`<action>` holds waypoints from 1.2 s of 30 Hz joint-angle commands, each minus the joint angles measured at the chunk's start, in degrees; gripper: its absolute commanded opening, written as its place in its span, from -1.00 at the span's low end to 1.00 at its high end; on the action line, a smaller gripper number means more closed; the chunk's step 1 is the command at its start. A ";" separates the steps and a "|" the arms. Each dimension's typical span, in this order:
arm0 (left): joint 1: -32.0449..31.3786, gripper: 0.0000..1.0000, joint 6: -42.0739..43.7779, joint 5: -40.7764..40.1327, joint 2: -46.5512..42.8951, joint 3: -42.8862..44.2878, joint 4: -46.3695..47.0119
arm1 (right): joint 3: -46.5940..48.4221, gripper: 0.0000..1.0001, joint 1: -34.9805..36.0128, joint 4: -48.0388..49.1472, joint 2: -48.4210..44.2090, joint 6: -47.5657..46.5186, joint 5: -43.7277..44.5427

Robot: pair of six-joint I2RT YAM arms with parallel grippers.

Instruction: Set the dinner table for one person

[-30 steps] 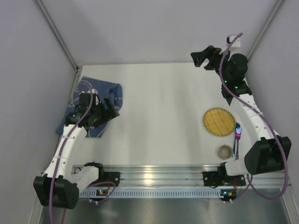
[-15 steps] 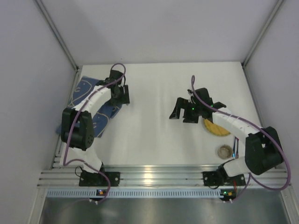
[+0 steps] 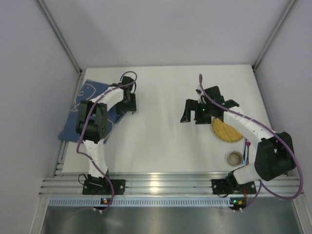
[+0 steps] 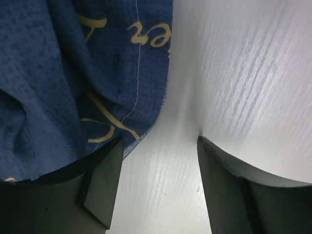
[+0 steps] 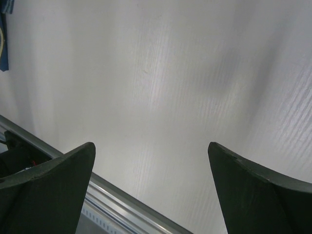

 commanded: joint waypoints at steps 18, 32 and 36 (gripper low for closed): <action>7.52 -0.02 0.98 9.49 -0.03 -3.57 2.80 | 2.15 0.99 -3.01 -3.21 3.41 -5.52 -2.28; 7.08 -1.00 -7.08 19.84 -1.08 -1.66 -1.93 | 0.13 1.00 -3.01 -3.03 1.39 -4.38 -2.02; 1.65 -1.00 -17.79 20.11 -1.71 14.31 -13.94 | -0.66 0.99 -2.93 -3.03 -0.01 -4.12 -1.85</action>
